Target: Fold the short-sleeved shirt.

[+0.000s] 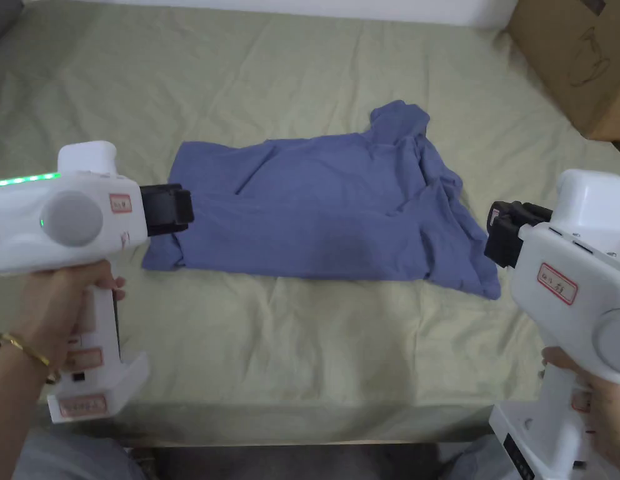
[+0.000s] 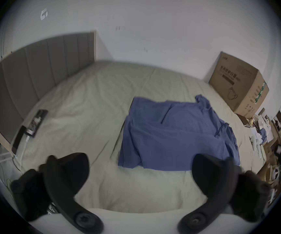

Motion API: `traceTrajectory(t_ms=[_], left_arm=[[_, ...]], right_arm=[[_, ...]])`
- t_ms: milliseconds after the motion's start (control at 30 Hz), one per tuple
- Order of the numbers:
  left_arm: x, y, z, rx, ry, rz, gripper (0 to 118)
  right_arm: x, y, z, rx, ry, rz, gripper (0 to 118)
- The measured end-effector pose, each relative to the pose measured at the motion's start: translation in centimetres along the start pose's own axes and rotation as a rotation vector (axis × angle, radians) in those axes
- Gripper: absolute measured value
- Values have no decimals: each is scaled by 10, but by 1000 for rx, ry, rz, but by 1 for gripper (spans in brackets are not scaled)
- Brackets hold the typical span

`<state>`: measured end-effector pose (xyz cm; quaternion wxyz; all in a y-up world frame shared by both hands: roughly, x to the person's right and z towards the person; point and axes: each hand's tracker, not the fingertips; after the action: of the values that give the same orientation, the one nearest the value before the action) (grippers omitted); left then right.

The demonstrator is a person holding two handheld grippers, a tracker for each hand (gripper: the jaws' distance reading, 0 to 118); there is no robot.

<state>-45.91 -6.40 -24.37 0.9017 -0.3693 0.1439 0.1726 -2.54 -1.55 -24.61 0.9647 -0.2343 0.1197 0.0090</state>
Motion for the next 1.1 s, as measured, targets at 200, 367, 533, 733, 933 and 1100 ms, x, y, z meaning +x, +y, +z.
traceTrajectory(t_ms=[200, 367, 533, 733, 933, 1100], left_arm=[[-17, 18, -76, -260, 110, 3, 115], [-18, 5, -120, -415, 142, -23, 107], [-2, -9, -128, -393, 161, -104, 80], [5, 2, -110, -278, 170, -135, 0], [-4, 18, -84, -240, 97, -85, 0], [-6, 24, -69, -211, 52, -52, 0]], right_arm=[[6, -1, -9, -37, -29, 12, 0], [18, 0, -23, -73, -66, -5, 0], [26, -3, -35, -94, -101, -14, 0], [37, -6, -56, -158, -98, -57, 0], [63, 10, -96, -261, -120, -41, 31], [80, 13, -147, -429, -67, -106, 111]])
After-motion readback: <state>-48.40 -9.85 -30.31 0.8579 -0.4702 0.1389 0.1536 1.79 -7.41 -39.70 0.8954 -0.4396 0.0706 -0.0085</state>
